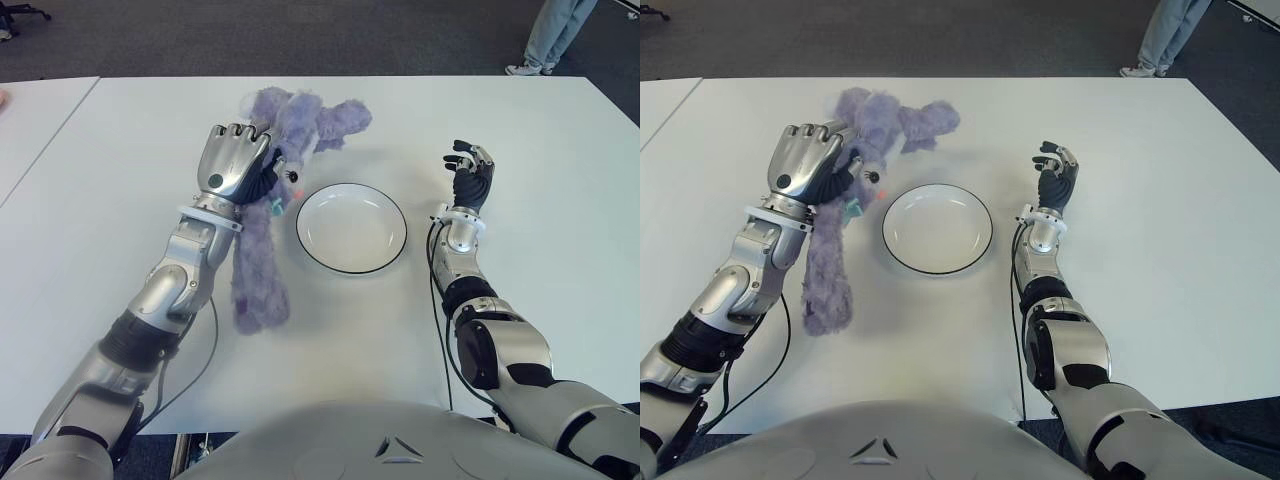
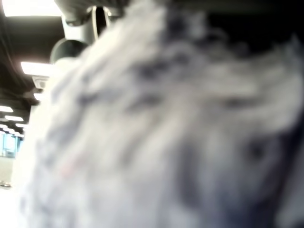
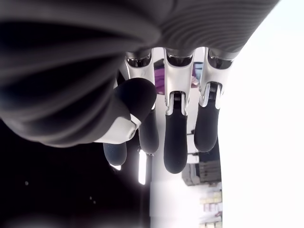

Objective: Put the doll into the plate.

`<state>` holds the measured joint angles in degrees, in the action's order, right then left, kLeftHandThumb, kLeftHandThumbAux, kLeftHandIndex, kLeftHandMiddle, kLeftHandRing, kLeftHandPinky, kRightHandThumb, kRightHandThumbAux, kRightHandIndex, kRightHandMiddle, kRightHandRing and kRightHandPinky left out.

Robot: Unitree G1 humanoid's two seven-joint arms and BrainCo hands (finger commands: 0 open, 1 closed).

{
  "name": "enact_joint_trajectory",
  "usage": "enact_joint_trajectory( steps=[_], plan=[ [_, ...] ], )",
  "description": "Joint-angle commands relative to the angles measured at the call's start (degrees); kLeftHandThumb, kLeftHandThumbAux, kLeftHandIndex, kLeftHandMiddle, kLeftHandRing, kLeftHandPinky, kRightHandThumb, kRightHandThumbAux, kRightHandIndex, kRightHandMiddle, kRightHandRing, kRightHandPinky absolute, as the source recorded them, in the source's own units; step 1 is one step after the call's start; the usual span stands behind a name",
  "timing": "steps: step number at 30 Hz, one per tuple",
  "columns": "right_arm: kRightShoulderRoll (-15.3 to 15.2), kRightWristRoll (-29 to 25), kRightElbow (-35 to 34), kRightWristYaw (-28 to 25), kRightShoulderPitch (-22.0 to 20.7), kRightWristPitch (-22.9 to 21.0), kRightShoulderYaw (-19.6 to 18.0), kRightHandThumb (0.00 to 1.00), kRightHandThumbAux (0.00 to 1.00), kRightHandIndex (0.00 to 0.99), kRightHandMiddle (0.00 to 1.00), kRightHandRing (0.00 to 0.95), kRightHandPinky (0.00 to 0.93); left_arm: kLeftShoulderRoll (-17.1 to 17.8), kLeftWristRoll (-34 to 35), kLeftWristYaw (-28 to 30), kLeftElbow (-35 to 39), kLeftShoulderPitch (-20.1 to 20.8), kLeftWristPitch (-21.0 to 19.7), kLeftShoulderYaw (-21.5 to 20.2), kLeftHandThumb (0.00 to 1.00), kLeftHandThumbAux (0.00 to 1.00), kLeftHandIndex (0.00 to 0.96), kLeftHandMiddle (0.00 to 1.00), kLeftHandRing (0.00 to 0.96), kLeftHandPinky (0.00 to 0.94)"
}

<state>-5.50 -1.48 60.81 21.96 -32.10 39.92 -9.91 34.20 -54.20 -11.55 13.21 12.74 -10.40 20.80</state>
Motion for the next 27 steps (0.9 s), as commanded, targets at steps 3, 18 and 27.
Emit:
enact_joint_trajectory(
  steps=[3, 18, 27],
  plan=[
    [6.5, 3.3, 12.6, 0.4, 19.8, -1.9, 2.5, 1.000, 0.687, 0.437, 0.313, 0.435, 0.438, 0.1, -2.7, 3.5, 3.9, 1.5, 1.5, -1.6, 0.742, 0.696, 0.443, 0.884, 0.898, 0.897],
    [6.6, 3.1, 12.6, -0.3, 19.8, -1.5, 2.3, 1.000, 0.686, 0.438, 0.319, 0.423, 0.467, -1.2, -2.8, 2.3, 4.9, 2.4, 3.8, -0.9, 0.744, 0.696, 0.443, 0.888, 0.901, 0.907],
    [6.4, 3.6, 12.5, 0.2, 19.9, -1.2, 2.7, 1.000, 0.687, 0.438, 0.312, 0.419, 0.469, -2.9, -2.4, 3.7, 7.2, 2.2, 4.9, 0.2, 0.745, 0.696, 0.443, 0.885, 0.893, 0.905]
  ],
)
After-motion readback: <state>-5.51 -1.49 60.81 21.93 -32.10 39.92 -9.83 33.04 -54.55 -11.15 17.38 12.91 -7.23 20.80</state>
